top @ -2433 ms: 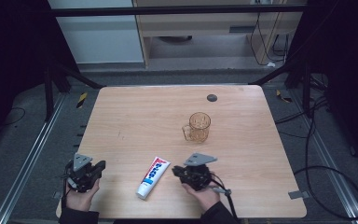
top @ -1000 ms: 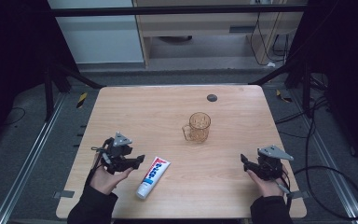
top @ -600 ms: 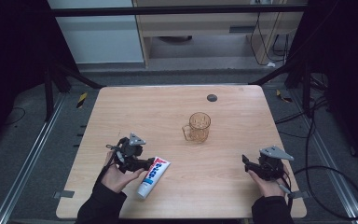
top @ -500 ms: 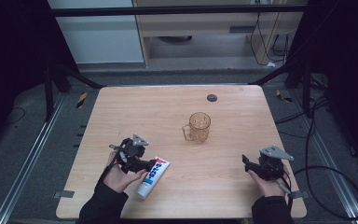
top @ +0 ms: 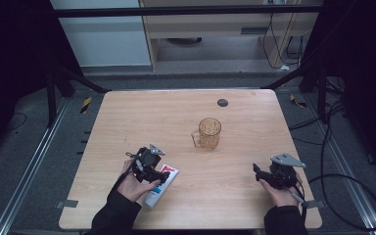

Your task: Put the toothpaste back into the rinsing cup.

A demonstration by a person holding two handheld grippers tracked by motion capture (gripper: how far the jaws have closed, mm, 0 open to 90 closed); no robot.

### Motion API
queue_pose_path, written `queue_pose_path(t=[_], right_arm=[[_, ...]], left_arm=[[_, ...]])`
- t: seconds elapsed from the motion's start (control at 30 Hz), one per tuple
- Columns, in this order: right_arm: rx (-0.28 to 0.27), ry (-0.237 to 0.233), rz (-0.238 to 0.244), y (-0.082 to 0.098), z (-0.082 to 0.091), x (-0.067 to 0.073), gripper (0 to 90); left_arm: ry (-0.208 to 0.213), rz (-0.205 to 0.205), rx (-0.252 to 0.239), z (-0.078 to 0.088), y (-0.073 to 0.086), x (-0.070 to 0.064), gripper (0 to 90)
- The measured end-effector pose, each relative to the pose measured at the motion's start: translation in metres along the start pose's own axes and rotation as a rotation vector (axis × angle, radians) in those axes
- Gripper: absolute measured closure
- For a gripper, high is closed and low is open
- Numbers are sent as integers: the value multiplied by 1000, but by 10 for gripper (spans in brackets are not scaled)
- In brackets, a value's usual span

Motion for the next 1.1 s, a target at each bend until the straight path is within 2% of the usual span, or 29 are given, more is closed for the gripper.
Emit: queue_pose_path(t=[0.63,0.77,1.0,1.1], right_arm=[[12,-1,8,1,-2,1,250],[17,-3,10,1,-3,1,248],[20,-5,11,1,-3,2,247],[22,-5,13,2,-3,2,246]], left_arm=[[23,22,84,-28,4,3,352],[26,16,108,-32,5,3,346],[27,17,116,-36,5,5,344],[33,29,115,-38,6,6,337]])
Point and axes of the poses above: each handheld gripper's, and its own axes: z roughly backward along the jaws, y roughly out of its underside, x roughly to its left, the point moved 1 cm from there along -z, roughly forward along the jaws, and after that the axes turned 8 degrees about y, right-handed, at the moved point
